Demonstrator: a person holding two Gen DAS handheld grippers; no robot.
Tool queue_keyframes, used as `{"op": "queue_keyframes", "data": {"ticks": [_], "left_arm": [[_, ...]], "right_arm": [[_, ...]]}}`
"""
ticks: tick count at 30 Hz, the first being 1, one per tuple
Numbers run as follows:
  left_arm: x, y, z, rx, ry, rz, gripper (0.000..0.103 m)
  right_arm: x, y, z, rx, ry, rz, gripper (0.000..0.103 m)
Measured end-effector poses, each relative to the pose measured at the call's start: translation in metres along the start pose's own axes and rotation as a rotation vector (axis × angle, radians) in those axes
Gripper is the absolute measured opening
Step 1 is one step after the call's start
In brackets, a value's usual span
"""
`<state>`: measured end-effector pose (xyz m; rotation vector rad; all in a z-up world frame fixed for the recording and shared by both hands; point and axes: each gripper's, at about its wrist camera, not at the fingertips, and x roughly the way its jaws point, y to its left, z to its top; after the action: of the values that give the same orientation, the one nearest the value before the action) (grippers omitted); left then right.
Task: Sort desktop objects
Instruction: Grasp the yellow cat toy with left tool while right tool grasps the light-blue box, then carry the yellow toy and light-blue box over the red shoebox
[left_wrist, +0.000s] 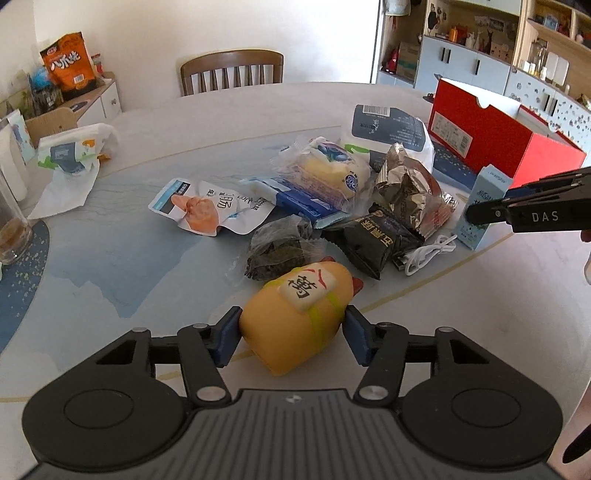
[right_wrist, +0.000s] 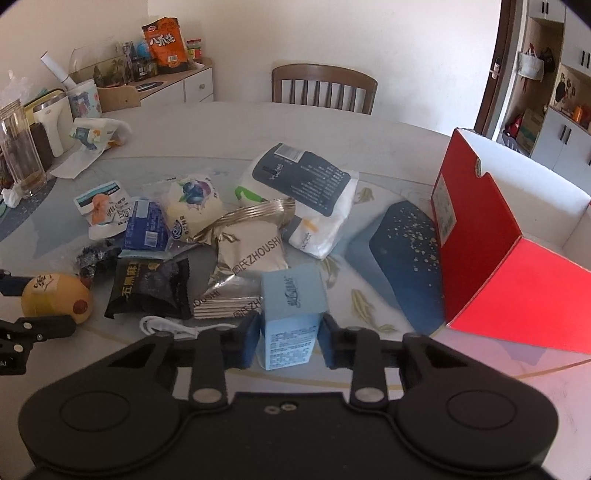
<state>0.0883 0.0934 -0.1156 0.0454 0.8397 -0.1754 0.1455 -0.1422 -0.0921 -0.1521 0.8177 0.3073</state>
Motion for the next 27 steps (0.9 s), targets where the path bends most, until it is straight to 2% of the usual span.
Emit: {"op": "queue_keyframes", "data": {"ticks": [14, 27], "left_arm": [[-0.022, 0.008, 0.017, -0.019, -0.058, -0.063, 0.054], [-0.051, -0.019, 0.05, -0.002, -0.117, -0.086, 0.054]], "right_arm": [[-0.027, -0.006, 0.013, 0.056, 0.006, -0.016, 0.028], [-0.076, -0.036, 0.041, 0.097, -0.053, -0.005, 0.028]]}}
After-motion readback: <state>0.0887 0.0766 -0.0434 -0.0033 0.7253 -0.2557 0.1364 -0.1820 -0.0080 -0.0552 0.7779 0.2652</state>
